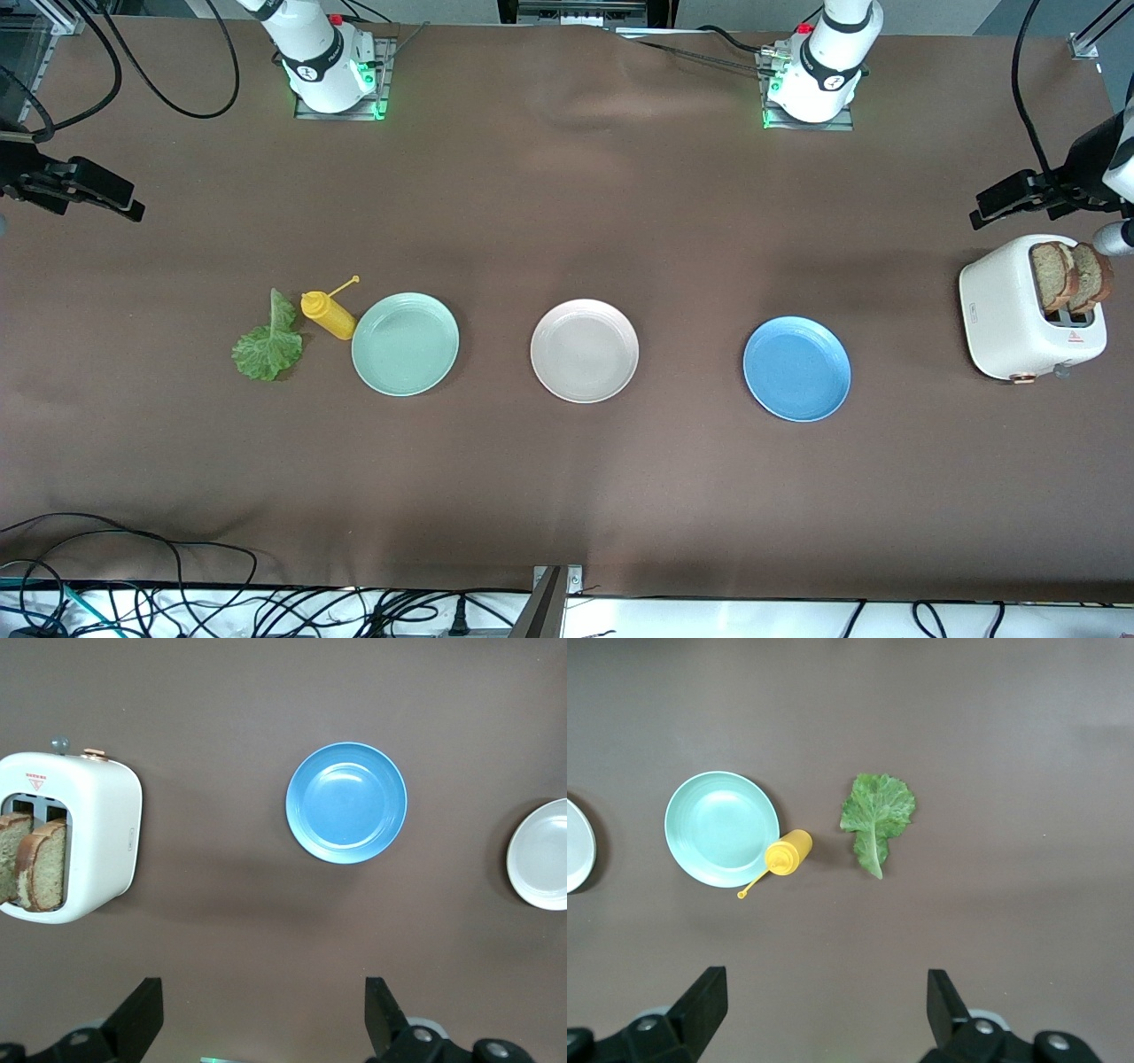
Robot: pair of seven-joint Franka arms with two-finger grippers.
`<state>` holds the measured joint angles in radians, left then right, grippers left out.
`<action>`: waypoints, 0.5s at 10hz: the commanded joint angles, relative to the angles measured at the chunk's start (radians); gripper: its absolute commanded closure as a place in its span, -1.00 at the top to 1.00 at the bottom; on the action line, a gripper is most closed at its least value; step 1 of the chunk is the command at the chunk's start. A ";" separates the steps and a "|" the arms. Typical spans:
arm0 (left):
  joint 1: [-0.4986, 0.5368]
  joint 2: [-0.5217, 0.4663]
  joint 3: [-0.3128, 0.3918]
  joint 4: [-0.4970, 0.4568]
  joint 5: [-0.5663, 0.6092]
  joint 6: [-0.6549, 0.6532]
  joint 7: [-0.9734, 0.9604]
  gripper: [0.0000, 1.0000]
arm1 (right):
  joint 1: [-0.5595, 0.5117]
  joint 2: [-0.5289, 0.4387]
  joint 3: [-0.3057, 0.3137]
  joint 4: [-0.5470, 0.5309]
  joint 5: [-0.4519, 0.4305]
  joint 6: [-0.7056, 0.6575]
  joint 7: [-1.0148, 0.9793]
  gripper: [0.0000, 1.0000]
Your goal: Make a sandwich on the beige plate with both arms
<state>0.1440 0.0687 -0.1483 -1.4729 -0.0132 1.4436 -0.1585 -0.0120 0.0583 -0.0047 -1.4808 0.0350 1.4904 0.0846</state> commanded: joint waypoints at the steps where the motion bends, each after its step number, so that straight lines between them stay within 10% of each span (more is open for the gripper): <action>1: -0.003 -0.004 0.000 0.016 -0.018 -0.005 0.004 1.00 | -0.003 -0.005 -0.001 0.013 0.009 -0.024 0.003 1.00; 5: -0.006 -0.004 0.000 0.016 -0.016 -0.005 0.010 1.00 | -0.003 -0.009 -0.005 0.013 0.011 -0.024 0.000 1.00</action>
<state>0.1417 0.0686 -0.1502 -1.4720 -0.0132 1.4438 -0.1576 -0.0124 0.0581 -0.0081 -1.4795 0.0350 1.4859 0.0846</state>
